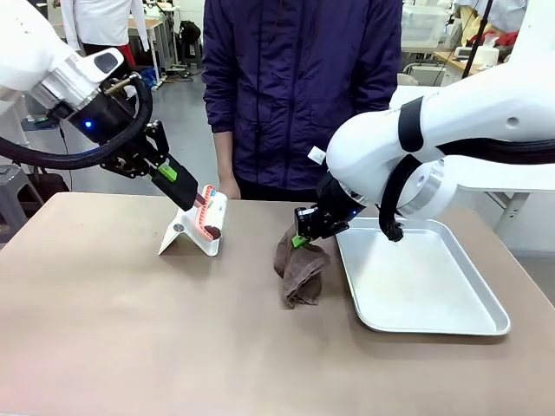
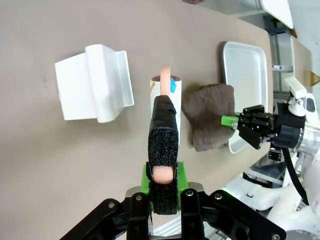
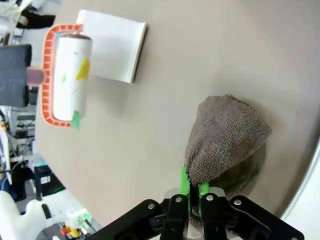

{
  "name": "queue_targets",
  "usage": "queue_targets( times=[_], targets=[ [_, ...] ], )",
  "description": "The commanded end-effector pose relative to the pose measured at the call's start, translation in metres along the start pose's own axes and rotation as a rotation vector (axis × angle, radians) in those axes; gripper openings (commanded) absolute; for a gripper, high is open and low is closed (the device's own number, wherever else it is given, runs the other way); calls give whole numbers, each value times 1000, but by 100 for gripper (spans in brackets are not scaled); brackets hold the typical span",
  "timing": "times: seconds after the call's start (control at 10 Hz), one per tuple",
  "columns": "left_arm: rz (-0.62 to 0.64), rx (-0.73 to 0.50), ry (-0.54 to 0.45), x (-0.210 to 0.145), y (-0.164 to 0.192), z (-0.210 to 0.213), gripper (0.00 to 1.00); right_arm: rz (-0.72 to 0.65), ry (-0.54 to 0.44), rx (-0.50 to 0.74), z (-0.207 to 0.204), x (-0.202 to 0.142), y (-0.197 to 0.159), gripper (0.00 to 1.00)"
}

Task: Clean the surface of the table.
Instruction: Return the Lint Roller and towel to their original positions.

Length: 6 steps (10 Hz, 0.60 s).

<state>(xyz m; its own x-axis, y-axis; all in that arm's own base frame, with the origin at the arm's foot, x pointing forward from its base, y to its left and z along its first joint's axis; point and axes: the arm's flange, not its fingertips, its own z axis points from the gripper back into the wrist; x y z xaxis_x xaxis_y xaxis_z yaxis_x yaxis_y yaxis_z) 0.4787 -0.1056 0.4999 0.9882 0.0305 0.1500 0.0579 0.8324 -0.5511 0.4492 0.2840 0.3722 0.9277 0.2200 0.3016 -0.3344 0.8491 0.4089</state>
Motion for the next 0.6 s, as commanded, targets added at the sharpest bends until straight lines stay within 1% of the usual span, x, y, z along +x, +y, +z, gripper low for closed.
queue_targets(
  times=[0.0,0.2,0.5],
  targets=[
    [45,48,32,22,-7,-9,22,20,-49,-14,-4,4,4,7],
    [117,71,29,42,-6,-27,22,29,-62,-7,-6,3,2,7],
    [140,93,67,51,0,-47,22,10,-81,-26,-7,4,-4,7]
  ],
)
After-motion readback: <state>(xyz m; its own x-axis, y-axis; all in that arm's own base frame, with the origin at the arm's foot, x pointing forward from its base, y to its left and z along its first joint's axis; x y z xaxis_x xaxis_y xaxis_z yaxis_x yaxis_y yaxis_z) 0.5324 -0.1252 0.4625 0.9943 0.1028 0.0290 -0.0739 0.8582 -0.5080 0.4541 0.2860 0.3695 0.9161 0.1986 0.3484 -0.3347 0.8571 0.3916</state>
